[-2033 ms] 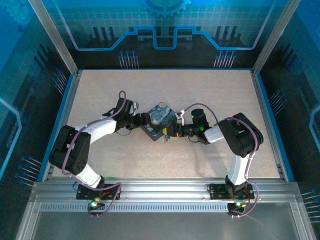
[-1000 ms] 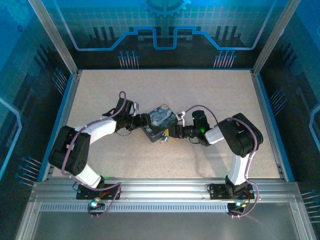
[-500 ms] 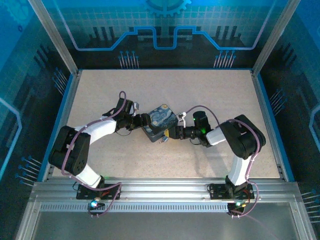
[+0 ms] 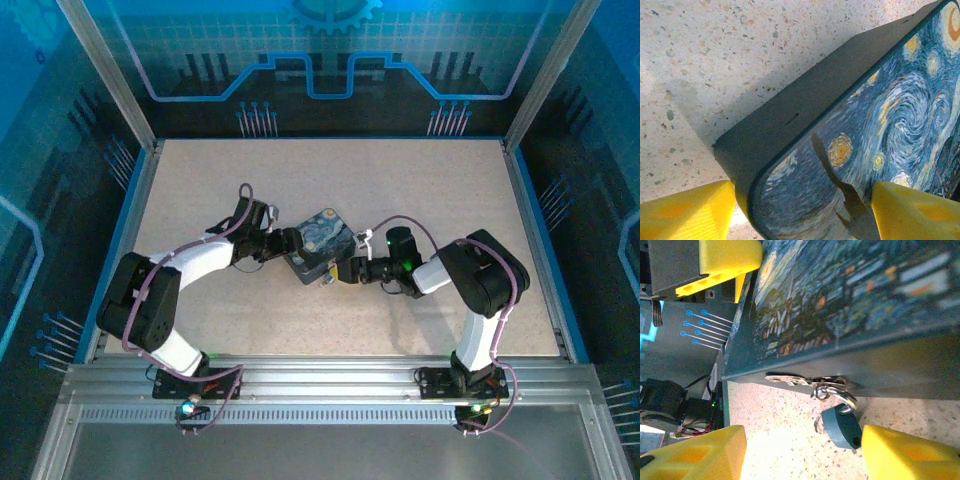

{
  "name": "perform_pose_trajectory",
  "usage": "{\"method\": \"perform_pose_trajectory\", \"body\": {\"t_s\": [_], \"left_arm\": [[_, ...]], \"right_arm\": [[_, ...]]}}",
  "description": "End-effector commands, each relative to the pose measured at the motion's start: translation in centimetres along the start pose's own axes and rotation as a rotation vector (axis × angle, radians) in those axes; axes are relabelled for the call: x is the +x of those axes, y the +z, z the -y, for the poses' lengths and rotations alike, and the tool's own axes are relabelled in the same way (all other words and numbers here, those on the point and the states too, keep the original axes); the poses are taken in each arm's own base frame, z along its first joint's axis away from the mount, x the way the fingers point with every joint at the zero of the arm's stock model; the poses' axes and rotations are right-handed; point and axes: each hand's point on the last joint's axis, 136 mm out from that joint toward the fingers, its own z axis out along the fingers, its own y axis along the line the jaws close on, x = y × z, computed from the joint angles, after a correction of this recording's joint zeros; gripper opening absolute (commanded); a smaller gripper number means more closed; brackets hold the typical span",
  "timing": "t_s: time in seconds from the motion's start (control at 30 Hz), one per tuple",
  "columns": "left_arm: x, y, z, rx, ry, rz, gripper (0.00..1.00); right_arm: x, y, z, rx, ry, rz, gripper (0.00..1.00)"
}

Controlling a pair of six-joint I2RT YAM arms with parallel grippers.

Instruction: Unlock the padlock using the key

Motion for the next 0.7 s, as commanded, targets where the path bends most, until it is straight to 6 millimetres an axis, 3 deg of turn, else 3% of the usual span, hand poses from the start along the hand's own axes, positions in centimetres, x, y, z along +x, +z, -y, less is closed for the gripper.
{"method": "perform_pose_trajectory", "body": {"t_s": [0.0, 0.33, 0.67], "left_arm": [[3.7, 0.4, -2.4, -0.091, -0.033, -0.109, 0.73], [3.8, 0.4, -2.2, -0.093, -0.025, -0.106, 0.73], [3.9, 0.3, -1.9, -0.095, -0.017, -0.108, 0.73]], "right_arm": [[0.4, 1.0, 0.1, -0.006, -0.018, -0.014, 0.63], [0.3, 1.7, 0.0, -0.025, -0.021, -0.02, 0.64], [-0.2, 1.3, 1.5, 0.034, -0.011, 0.02, 0.68]]}}
